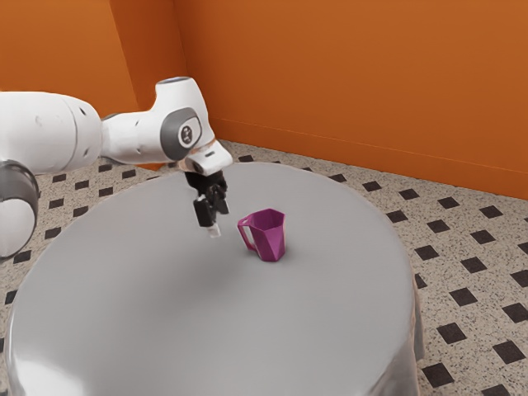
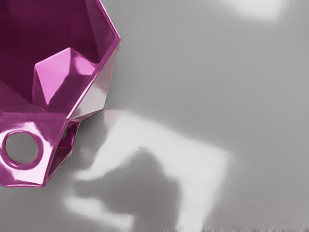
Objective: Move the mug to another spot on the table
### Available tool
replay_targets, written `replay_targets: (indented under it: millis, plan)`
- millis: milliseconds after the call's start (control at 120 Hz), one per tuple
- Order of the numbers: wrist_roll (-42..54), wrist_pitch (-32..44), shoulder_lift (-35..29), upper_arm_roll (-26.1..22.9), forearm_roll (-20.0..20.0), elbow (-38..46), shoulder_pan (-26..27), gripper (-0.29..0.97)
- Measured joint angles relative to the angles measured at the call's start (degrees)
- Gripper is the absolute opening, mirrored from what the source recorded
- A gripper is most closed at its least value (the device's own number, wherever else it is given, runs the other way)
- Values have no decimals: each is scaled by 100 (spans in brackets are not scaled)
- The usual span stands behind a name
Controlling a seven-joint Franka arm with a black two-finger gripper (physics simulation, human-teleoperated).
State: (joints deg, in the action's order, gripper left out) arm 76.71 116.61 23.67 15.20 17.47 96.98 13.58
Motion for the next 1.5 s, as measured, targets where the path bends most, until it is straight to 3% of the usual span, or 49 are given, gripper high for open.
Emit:
replay_targets:
  millis: [192, 383, 650, 1500]
  plan:
    - [670, -456, 723, 155, 175, -940, -58, 68]
    - [966, -614, 1031, 148, 510, -1229, -100, 68]
    - [440, -497, 1201, 127, 22, -1512, -101, 68]
    - [-808, -154, 1414, -167, -72, -1566, -92, 68]
